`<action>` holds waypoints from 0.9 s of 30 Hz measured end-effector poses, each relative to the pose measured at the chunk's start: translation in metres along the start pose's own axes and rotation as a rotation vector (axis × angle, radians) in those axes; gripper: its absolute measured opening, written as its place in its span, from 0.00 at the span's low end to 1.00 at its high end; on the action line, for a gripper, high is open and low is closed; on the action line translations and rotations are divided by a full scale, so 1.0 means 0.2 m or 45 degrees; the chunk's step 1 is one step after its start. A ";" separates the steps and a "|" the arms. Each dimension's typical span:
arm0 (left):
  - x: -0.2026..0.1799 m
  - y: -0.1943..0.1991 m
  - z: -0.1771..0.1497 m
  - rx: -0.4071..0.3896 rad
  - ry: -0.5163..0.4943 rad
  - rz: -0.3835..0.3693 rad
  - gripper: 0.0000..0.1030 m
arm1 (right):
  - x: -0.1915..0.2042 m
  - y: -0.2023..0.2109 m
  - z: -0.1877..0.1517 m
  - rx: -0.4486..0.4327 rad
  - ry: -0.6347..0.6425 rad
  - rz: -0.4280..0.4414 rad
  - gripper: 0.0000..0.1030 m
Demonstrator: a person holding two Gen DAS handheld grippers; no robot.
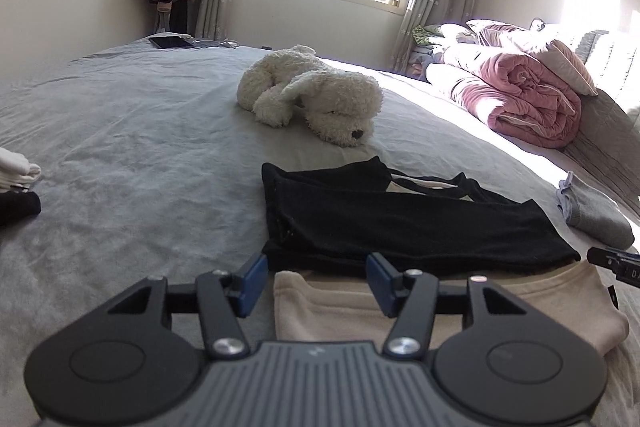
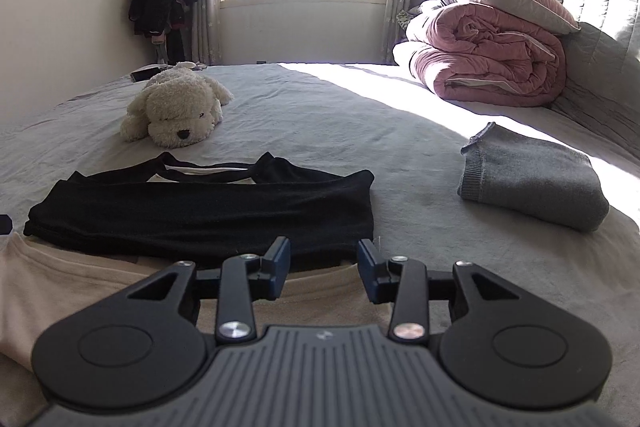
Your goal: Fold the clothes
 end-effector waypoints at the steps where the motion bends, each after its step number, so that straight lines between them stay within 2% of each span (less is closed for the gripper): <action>1: -0.02 -0.01 0.00 0.012 -0.015 -0.012 0.55 | 0.01 0.00 0.00 0.004 0.000 0.016 0.40; 9: -0.11 -0.11 -0.04 0.131 -0.050 -0.078 0.53 | 0.12 -0.05 0.02 0.045 -0.008 0.136 0.40; 17: -0.18 -0.13 -0.06 0.119 -0.130 -0.108 0.53 | 0.19 -0.11 -0.03 0.141 0.022 0.207 0.40; 24: -0.21 -0.13 -0.06 0.107 -0.169 -0.170 0.52 | 0.21 -0.12 -0.05 0.152 0.069 0.201 0.40; 27: -0.23 -0.15 -0.08 0.129 -0.192 -0.163 0.49 | 0.22 -0.12 -0.06 0.152 0.088 0.197 0.38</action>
Point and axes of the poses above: each gripper's, at about its wrist camera, not at the fingertips, and y roughly against the way its jaws point, x to its left, z to its top, the point moved 1 cm from there along -y, roughly the way its jaws point, and after that the axes turned 7 degrees about z, right-handed, at the moved point
